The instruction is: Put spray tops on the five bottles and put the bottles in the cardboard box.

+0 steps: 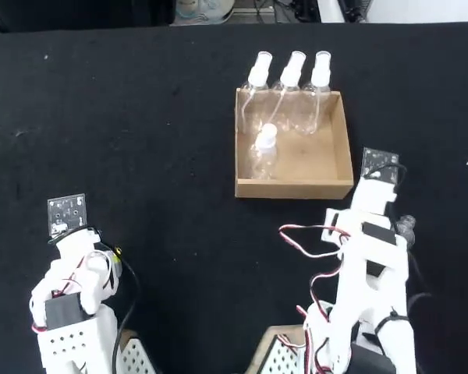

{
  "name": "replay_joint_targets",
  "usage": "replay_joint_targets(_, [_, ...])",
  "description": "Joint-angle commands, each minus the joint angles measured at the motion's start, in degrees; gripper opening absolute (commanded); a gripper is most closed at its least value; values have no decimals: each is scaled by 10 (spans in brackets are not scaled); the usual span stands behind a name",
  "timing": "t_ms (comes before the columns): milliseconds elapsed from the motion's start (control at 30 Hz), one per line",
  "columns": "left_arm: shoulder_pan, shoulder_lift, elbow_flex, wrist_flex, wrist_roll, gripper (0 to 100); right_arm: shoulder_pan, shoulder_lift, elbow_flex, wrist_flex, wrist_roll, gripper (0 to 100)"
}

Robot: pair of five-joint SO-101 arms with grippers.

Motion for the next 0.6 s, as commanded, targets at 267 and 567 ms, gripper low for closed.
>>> replay_joint_targets(267, [-4,-4,13,3,-5,192,-15,-26,51,-157,4,74])
replay_joint_targets(567, [-5,-4,13,3,-5,192,-56,-23,57,-162,5,74])
